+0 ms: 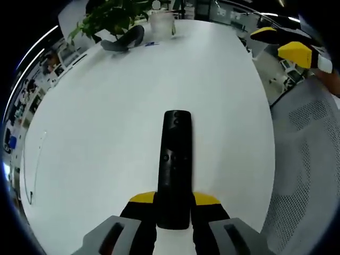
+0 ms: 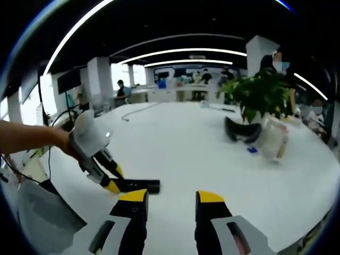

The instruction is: Press the specified remote control buttons in sequence, fully releasing each button before pressing the next.

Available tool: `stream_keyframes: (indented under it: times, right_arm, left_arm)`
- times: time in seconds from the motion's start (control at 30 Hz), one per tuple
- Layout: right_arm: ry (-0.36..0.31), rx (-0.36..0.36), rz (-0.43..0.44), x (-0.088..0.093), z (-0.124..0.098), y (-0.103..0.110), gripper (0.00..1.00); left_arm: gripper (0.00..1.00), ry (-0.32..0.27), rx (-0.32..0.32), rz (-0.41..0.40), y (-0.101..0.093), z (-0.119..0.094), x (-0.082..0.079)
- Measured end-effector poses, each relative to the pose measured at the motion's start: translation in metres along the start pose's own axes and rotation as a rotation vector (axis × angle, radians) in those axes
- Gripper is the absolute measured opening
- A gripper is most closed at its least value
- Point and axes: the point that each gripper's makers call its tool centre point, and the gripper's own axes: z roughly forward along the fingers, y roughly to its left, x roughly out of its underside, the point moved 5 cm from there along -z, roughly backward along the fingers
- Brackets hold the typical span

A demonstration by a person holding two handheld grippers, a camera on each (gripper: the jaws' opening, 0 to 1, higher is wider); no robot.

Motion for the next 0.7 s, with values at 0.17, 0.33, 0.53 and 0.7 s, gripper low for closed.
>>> stream_keyframes:
  times: [0.17, 0.33, 0.53, 0.7]
  right_arm:
    - [-0.008, -0.017, 0.013, -0.003, -0.001, 0.002, 0.26]
    - [0.0, -0.047, 0.049, -0.007, 0.0, 0.003, 0.19]
    - [0.017, -0.066, 0.043, -0.014, 0.01, 0.005, 0.12]
    - [0.023, -0.076, 0.043, -0.019, 0.02, 0.009, 0.08]
  left_arm:
    - [0.23, -0.007, -0.001, 0.003, -0.014, -0.002, 0.004]
    - [0.23, -0.023, -0.003, -0.005, -0.027, -0.004, 0.007]
    - [0.23, -0.026, 0.0, 0.005, -0.039, -0.005, 0.009]
    - [0.23, -0.021, 0.007, 0.019, -0.05, -0.007, 0.011]
